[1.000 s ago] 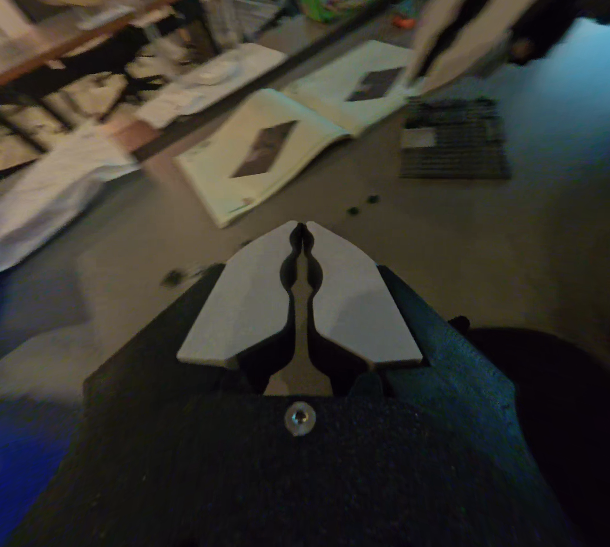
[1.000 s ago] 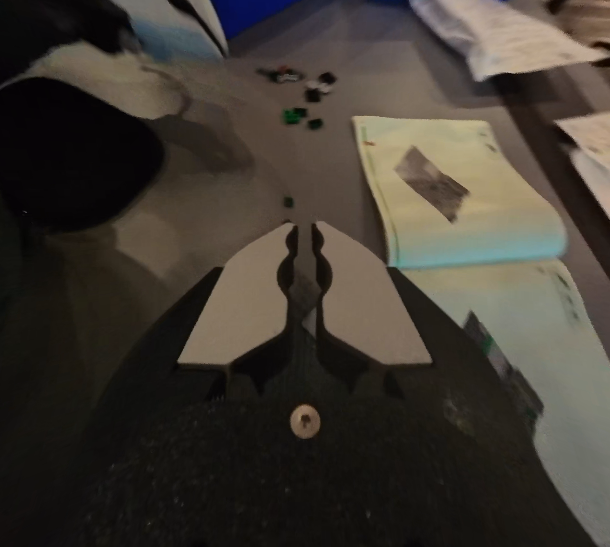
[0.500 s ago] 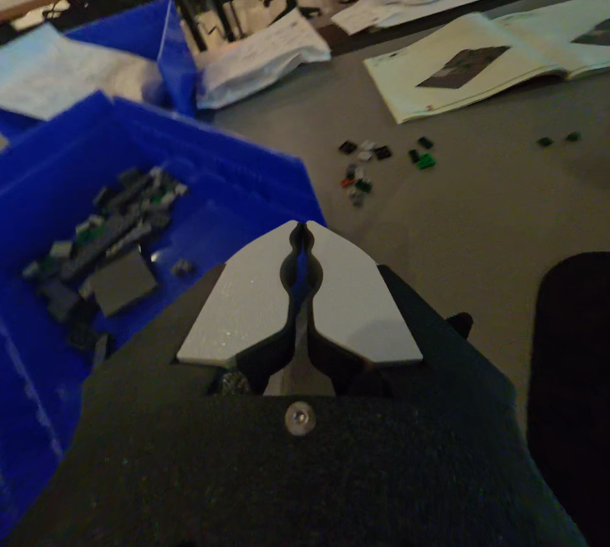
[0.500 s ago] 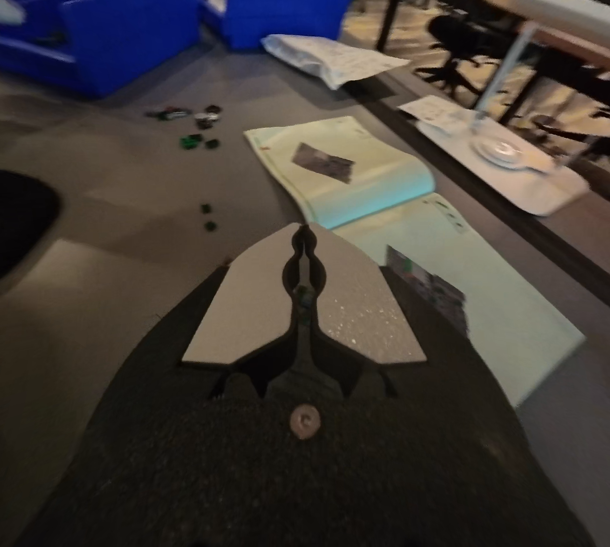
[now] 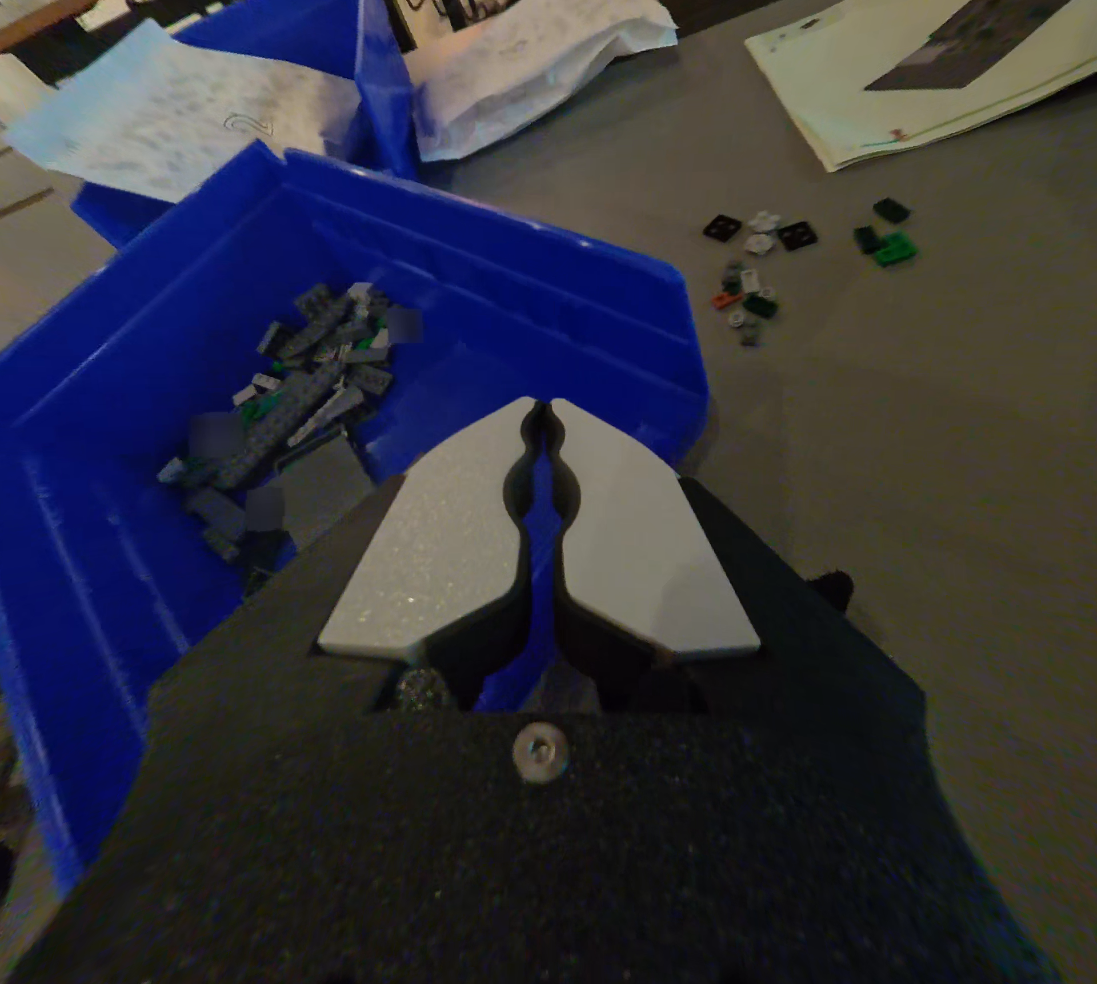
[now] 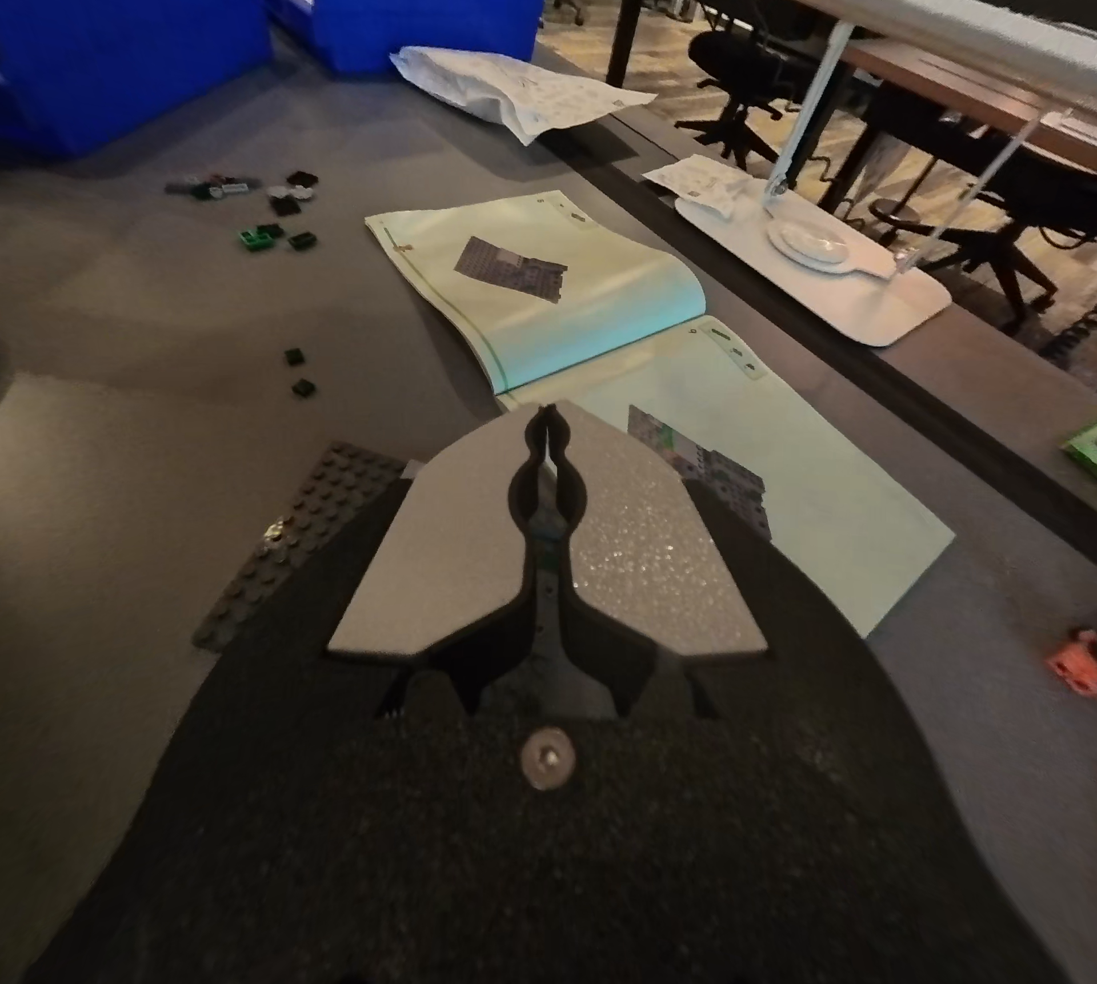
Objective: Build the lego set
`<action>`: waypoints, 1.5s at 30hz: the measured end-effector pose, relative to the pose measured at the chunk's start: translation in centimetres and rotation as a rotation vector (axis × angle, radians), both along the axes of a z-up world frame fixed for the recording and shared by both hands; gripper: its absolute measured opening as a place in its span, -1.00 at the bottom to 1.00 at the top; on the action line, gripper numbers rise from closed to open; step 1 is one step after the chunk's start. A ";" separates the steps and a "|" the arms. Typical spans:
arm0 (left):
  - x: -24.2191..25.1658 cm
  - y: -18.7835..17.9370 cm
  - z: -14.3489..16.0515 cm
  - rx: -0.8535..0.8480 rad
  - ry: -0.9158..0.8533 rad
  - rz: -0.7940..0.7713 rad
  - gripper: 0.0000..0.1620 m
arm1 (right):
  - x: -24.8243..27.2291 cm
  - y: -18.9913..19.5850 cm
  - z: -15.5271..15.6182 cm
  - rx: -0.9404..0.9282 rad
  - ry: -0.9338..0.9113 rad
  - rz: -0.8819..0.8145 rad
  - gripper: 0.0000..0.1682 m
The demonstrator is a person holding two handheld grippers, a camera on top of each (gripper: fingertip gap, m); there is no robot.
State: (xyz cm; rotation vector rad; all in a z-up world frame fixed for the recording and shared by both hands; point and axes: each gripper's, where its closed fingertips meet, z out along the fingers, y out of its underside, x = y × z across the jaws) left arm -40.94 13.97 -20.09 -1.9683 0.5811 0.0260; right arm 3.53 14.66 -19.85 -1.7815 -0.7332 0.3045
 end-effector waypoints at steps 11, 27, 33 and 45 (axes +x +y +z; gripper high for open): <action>-0.9 -2.2 -4.6 -0.406 0.252 -0.202 -0.41 | 1.2 -1.6 -0.4 -0.019 -0.016 0.070 -1.00; 6.4 -4.8 -8.2 -0.508 0.604 -0.341 -0.65 | 1.4 -2.5 -0.2 -0.014 -0.009 0.089 -1.00; 7.4 -5.1 -8.2 -0.498 0.593 -0.335 -0.65 | 1.1 -2.8 0.1 -0.006 0.002 0.101 -1.00; 6.7 -2.7 2.9 -0.195 0.059 -0.199 -0.76 | 1.2 -3.5 1.3 0.029 0.031 0.113 -1.00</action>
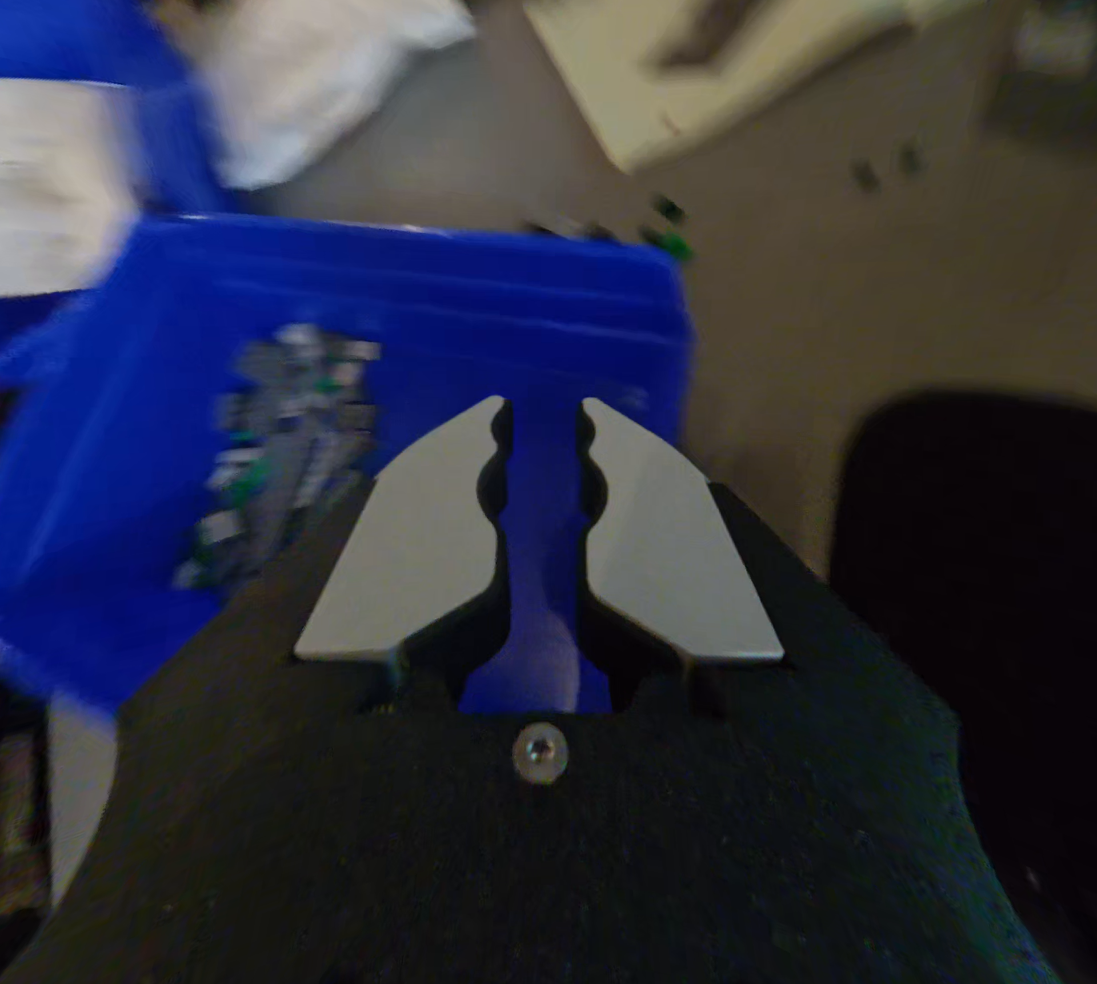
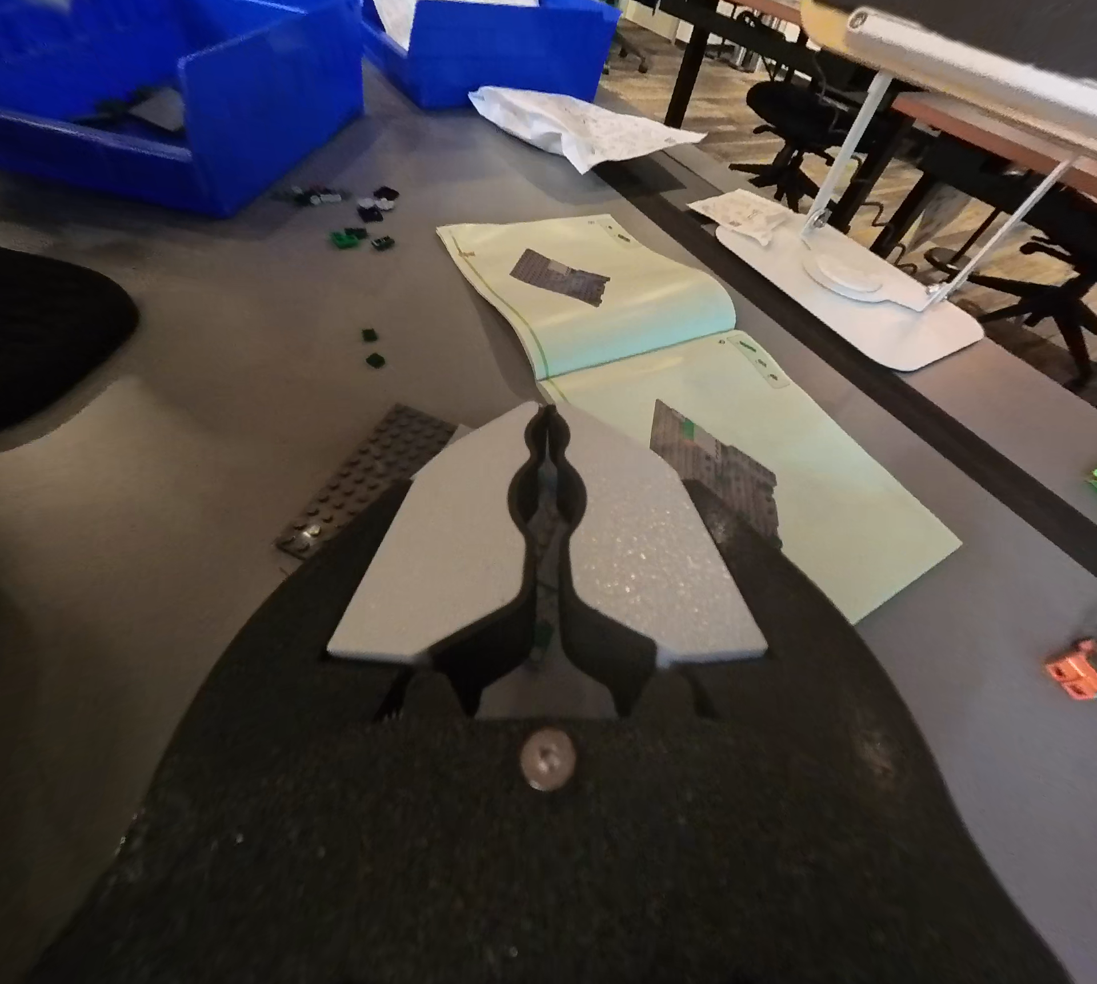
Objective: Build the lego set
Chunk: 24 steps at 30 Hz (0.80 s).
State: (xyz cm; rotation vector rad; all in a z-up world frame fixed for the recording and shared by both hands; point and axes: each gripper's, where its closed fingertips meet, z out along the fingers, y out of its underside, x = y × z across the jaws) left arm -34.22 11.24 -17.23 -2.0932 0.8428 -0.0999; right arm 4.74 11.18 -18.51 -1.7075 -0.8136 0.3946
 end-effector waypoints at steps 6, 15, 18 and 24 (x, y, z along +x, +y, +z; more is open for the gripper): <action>-6.8 4.9 2.8 0.043 -0.124 0.214 -0.88 | -0.2 -0.4 0.4 0.013 -0.002 0.013 -1.00; -10.8 13.9 -3.3 -0.218 0.026 0.247 -0.79 | -0.8 -0.8 0.6 0.018 -0.011 0.035 -1.00; -10.7 14.8 -6.4 -0.317 0.176 0.171 -0.62 | -0.8 -0.9 0.7 0.027 -0.022 0.035 -1.00; -11.4 16.6 -9.9 -0.358 0.468 0.085 -0.58 | -1.0 -0.7 0.5 -0.005 -0.014 0.022 -1.00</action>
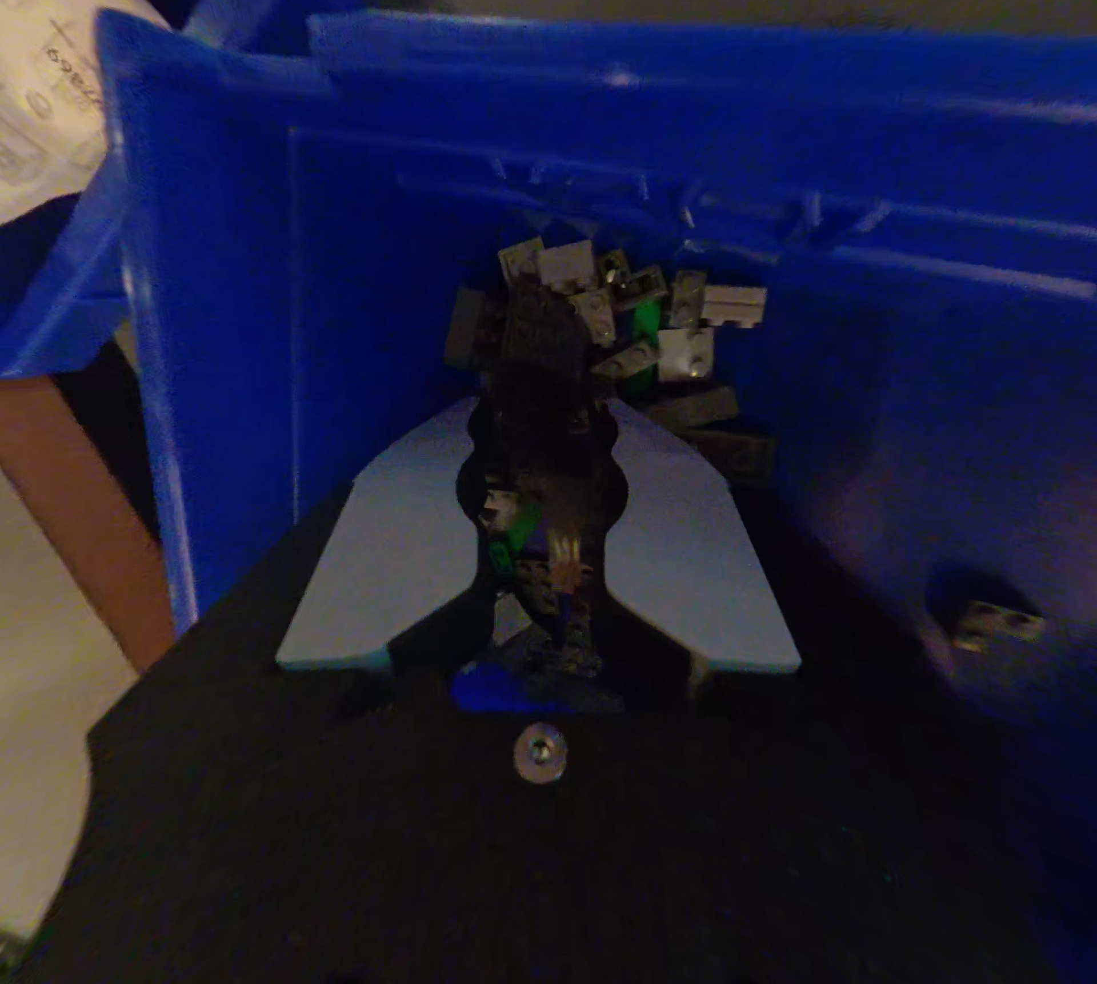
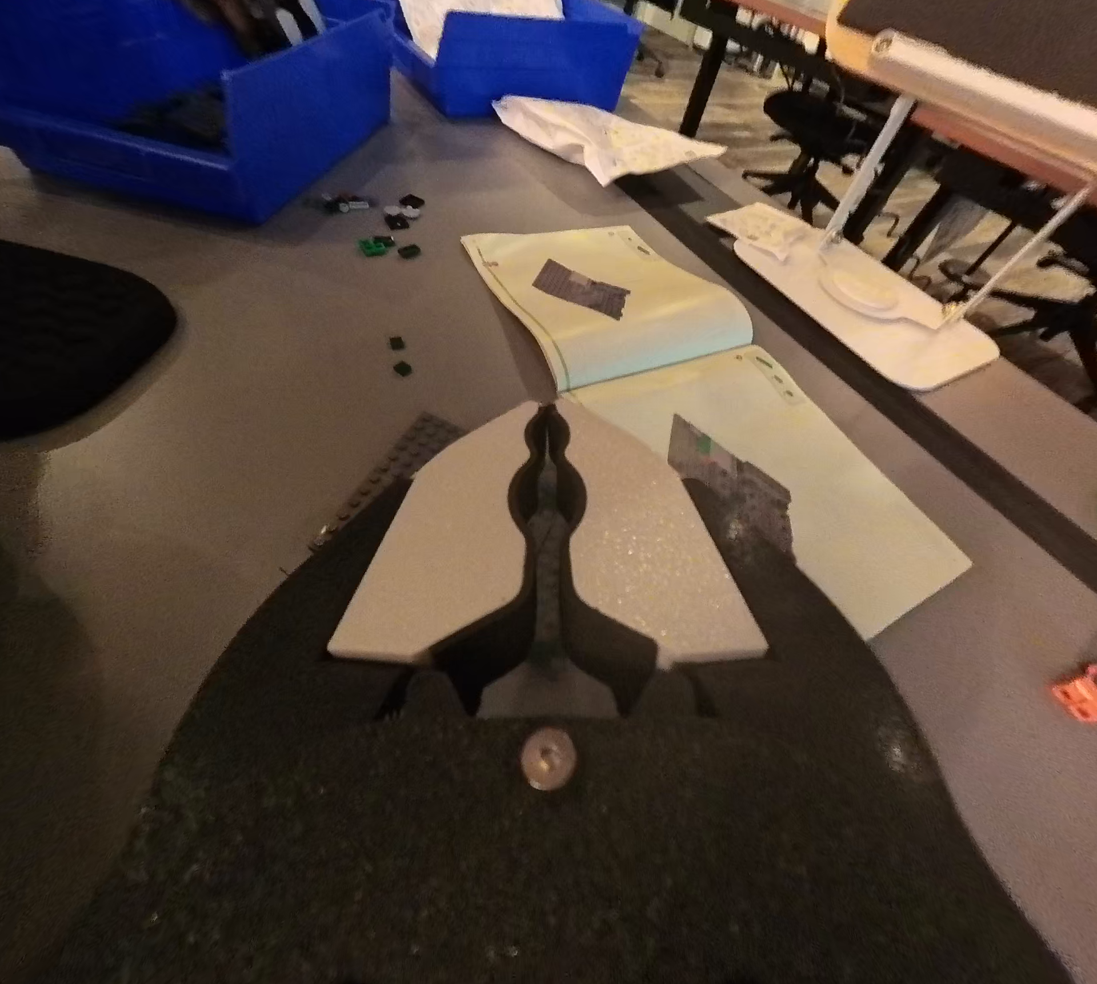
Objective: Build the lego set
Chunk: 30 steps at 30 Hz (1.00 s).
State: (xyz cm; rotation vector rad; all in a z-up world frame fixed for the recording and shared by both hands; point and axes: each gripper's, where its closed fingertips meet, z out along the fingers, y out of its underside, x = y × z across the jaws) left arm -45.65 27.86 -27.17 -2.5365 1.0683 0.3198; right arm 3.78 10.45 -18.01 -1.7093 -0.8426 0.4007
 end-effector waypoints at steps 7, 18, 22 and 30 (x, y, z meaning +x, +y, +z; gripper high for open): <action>0.2 1.0 -0.6 0.019 0.085 -0.032 -0.78 | 0.6 0.8 -1.3 -0.062 -0.014 -0.066 -1.00; 0.6 -1.8 2.7 0.101 0.048 -0.024 -0.88 | 6.9 1.7 -1.3 -0.095 0.058 -0.327 -1.00; 0.7 -4.6 3.7 0.085 0.006 -0.007 -0.88 | 9.1 1.6 -0.3 -0.082 0.147 -0.407 -1.00; 3.9 -9.8 3.7 0.044 -0.030 -0.091 -0.87 | 16.6 2.7 1.1 0.050 0.207 -0.834 -1.00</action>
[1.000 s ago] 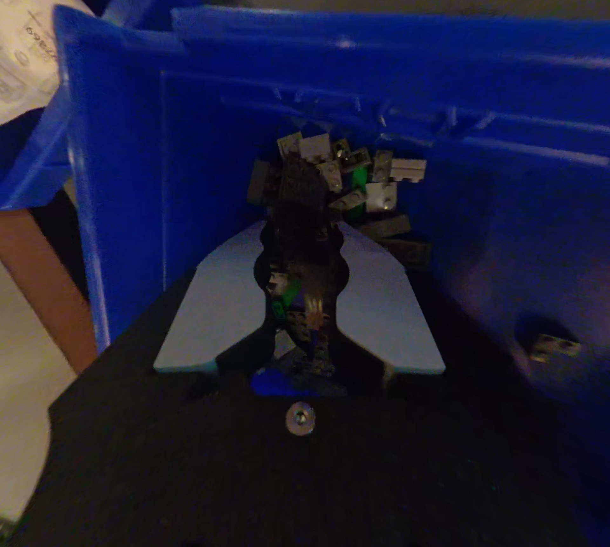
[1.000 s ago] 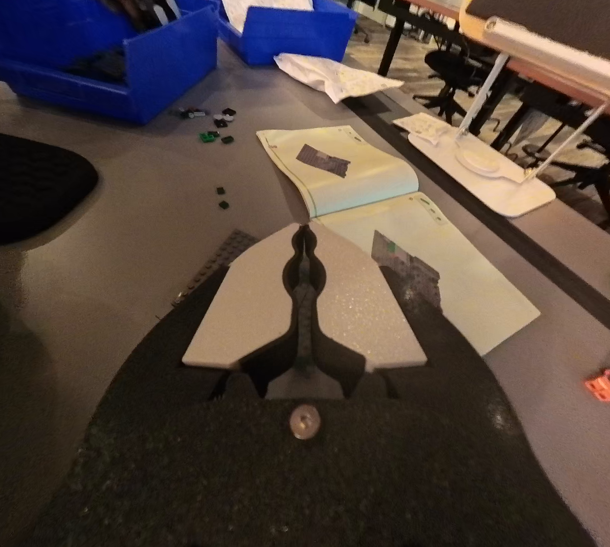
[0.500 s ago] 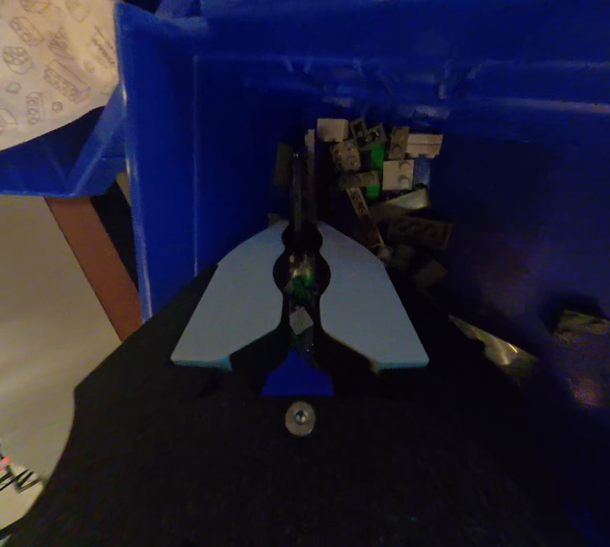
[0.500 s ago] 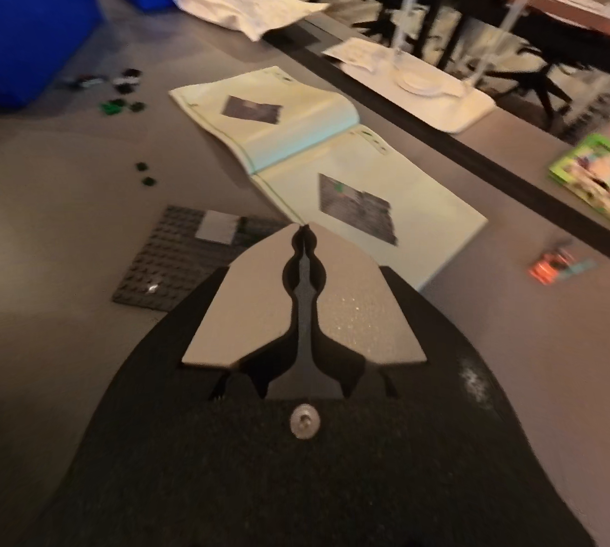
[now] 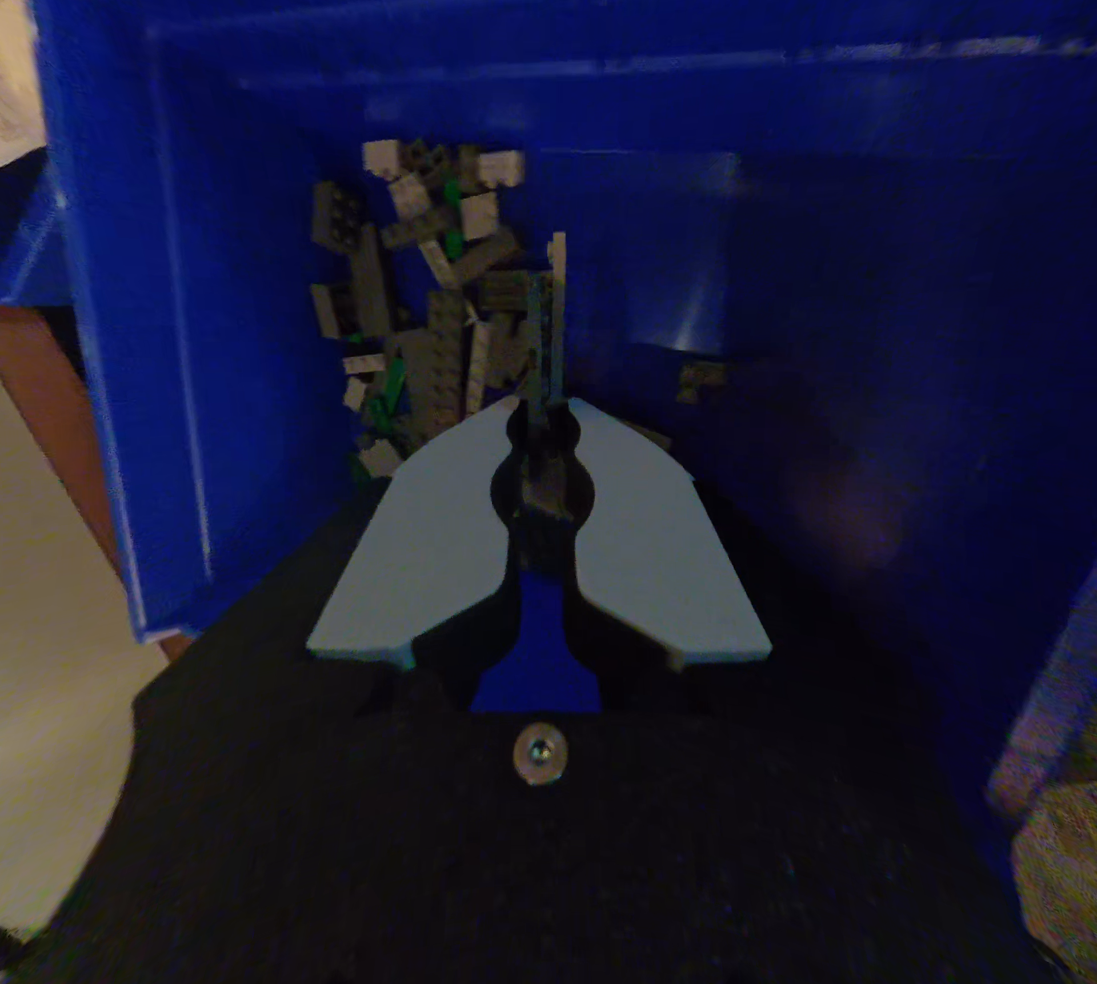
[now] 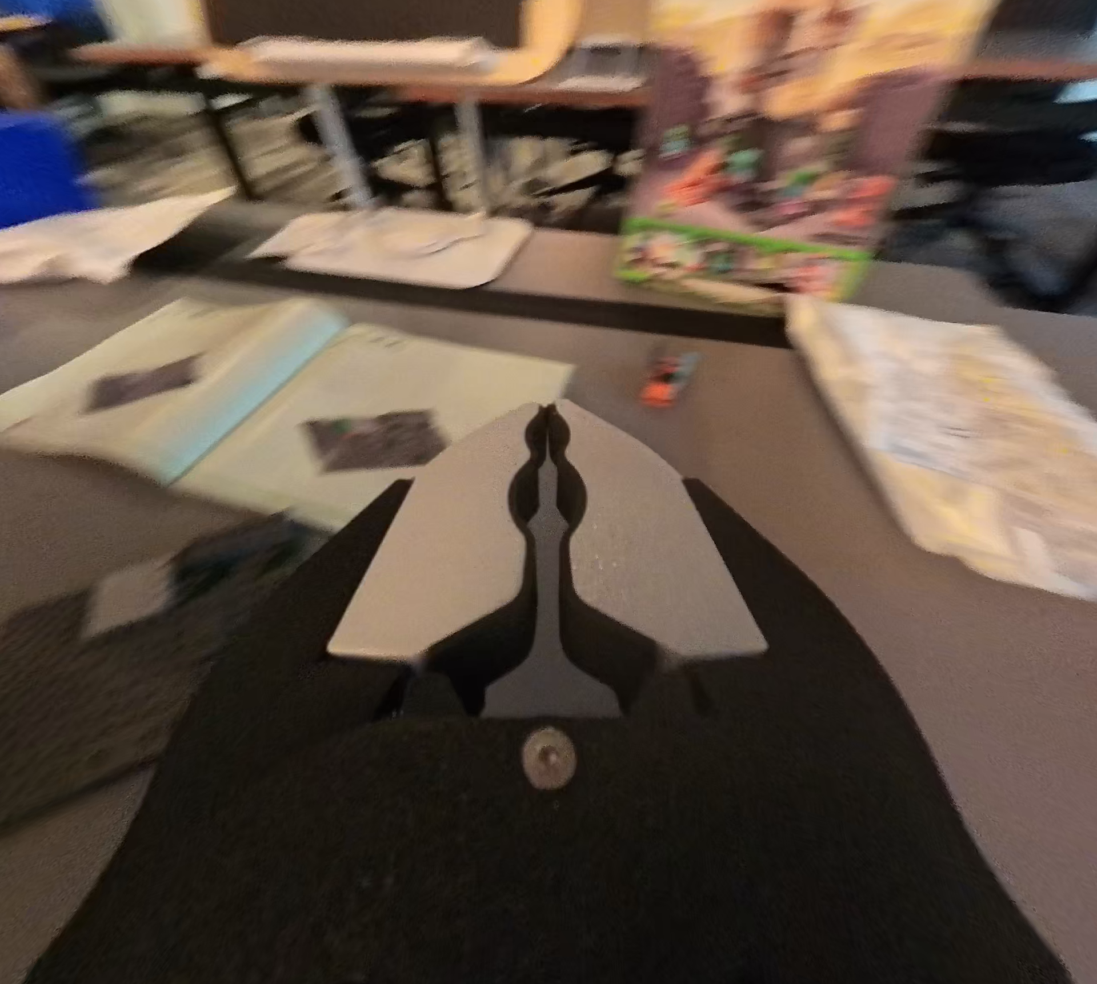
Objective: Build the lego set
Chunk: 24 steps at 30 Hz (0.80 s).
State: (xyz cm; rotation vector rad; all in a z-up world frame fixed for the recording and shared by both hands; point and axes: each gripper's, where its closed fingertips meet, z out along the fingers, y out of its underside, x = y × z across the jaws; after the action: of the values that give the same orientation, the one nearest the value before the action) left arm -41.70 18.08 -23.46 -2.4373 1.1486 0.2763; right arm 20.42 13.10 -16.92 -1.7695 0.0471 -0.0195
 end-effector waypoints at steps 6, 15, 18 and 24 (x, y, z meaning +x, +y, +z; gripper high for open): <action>3.0 -2.5 -1.4 -0.067 -0.026 -0.085 -0.88 | 2.1 -0.3 -0.5 0.014 -0.023 -0.081 -1.00; 3.9 -3.3 -1.4 -0.090 -0.088 -0.109 -0.78 | 3.5 -0.7 -1.6 -0.013 -0.082 -0.089 -1.00; 1.9 -2.5 0.1 -0.038 -0.078 -0.064 -0.79 | 3.5 -0.6 -1.8 -0.018 -0.081 -0.089 -0.99; -2.0 -1.6 0.5 -0.066 -0.042 -0.012 -0.70 | 2.7 -0.1 -2.4 -0.037 -0.100 -0.069 -0.97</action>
State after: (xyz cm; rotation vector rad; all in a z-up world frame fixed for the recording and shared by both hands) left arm -43.69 16.46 -22.99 -2.4799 1.1714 0.1849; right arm 23.16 12.98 -19.32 -1.8006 0.0358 -0.1598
